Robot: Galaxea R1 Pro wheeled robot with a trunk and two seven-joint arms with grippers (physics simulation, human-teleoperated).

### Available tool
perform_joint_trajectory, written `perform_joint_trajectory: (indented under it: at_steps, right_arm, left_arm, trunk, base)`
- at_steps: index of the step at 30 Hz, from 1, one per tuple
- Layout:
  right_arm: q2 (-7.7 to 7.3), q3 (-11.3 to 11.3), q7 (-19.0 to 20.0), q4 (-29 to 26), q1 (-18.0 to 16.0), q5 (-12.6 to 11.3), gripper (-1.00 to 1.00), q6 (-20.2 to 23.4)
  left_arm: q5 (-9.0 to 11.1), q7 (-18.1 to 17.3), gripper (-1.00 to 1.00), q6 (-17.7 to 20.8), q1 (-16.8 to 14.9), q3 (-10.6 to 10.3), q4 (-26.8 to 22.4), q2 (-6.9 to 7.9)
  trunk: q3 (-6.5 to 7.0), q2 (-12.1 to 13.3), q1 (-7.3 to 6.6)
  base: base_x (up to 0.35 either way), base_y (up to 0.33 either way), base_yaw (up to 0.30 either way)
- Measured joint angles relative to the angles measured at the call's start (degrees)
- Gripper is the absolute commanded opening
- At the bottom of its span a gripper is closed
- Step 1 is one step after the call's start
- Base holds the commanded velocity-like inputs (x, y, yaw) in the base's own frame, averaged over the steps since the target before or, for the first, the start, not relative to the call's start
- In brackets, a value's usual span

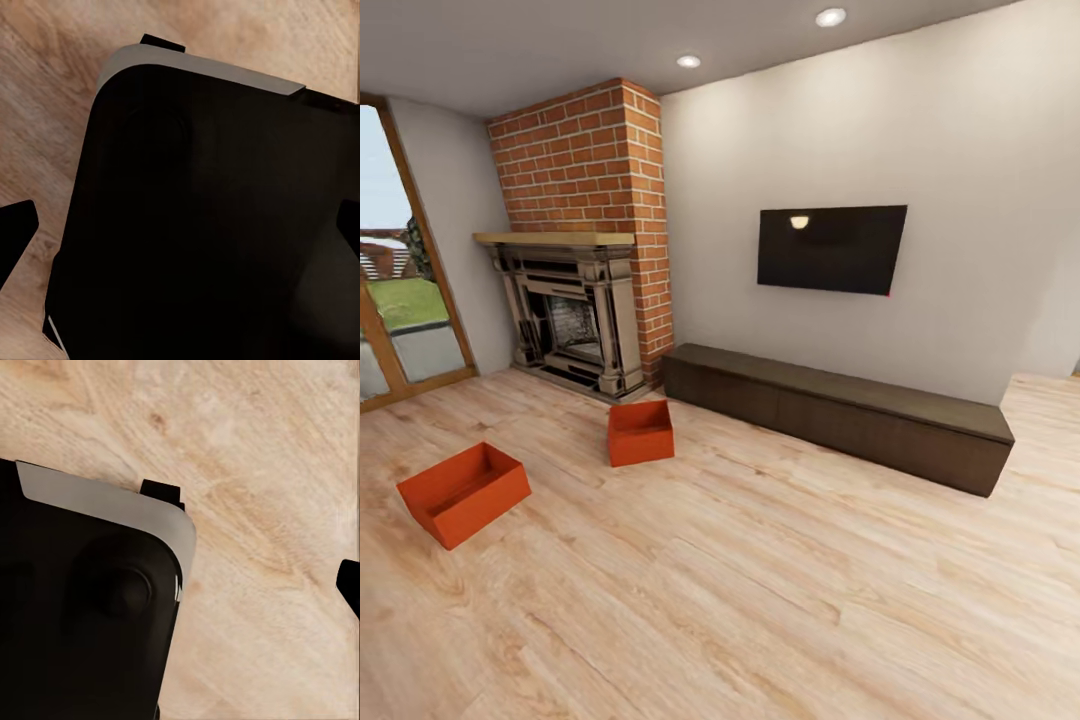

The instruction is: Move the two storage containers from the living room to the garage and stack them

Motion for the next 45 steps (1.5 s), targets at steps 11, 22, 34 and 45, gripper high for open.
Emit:
perform_joint_trajectory:
  at_steps: [11,22,34,45]
  right_arm:
    - [0.0,0.0,0.0,0.0,0.0,-0.1,1.0,0.0]
    - [-0.07,0.0,0.1,0.0,0.0,0.0,1.0,0.1]
    - [-0.07,0.9,0.0,0.0,0.0,0.4,1.0,0.2]
    - [-0.09,0.9,0.0,0.0,0.0,0.5,1.0,0.5]
  left_arm:
    - [0.0,0.0,1.0,-0.3,0.0,0.0,0.0,0.0]
    - [0.0,0.0,1.0,-0.3,0.0,0.0,-0.1,-0.09]
    - [0.1,0.0,1.0,-0.4,0.0,0.0,0.0,0.0]
    - [0.1,0.0,1.0,-0.3,0.0,0.1,0.0,0.17]
  trunk:
    - [0.0,0.0,0.0]
    - [0.0,0.0,0.0]
    - [0.0,0.0,0.0]
    - [0.0,0.0,0.0]
  base:
    - [0.324,0.0,0.27]
    - [0.324,0.0,0.1]
    - [0.324,0.0,0.001]
    - [0.324,0.0,0.03]
